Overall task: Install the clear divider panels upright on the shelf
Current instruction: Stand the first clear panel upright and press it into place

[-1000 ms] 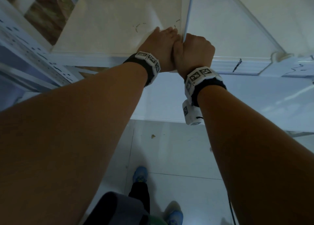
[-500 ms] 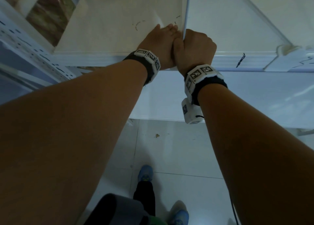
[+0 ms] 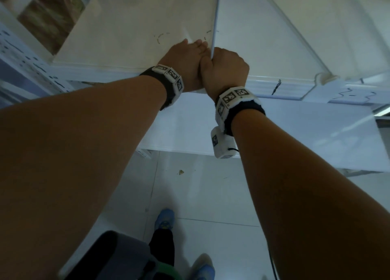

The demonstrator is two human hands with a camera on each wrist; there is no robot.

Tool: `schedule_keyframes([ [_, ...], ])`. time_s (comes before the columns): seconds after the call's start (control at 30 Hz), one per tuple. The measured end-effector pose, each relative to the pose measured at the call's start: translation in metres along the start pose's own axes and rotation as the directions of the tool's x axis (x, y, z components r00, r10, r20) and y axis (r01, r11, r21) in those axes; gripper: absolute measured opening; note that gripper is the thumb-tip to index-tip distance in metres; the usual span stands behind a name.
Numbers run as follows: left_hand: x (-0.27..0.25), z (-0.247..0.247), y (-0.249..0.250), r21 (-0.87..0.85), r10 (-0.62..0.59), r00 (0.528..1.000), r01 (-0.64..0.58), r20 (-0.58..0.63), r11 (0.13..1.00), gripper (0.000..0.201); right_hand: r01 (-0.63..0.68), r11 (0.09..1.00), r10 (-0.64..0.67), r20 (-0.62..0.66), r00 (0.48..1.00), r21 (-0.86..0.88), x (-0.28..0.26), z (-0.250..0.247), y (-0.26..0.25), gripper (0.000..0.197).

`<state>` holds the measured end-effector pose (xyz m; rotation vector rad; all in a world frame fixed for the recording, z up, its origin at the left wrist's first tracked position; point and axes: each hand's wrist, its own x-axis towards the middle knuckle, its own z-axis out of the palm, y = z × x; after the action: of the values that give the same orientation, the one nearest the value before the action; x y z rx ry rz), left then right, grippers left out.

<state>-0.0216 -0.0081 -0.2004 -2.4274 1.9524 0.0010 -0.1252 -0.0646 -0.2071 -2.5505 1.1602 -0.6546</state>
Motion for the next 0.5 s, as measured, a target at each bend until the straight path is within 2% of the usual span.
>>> schedule_keyframes([
  [0.13, 0.000, 0.000, 0.004, 0.017, -0.015, 0.995, 0.016, -0.100, 1.000, 0.052, -0.001, 0.999, 0.000, 0.023, 1.000, 0.041, 0.000, -0.002, 0.001, 0.032],
  [0.27, 0.001, 0.002, 0.004, 0.035, -0.050, 0.990, 0.055, -0.134, 0.998, 0.056, 0.005, 0.999, -0.006, 0.020, 1.000, 0.047, 0.000, -0.001, 0.001, 0.034],
  [0.5, -0.002, 0.000, 0.005, 0.037, -0.003, 0.984, 0.009, -0.176, 0.999, 0.047, 0.113, 0.993, -0.110, 0.050, 0.993, -0.046, 0.002, -0.001, 0.008, 0.039],
])
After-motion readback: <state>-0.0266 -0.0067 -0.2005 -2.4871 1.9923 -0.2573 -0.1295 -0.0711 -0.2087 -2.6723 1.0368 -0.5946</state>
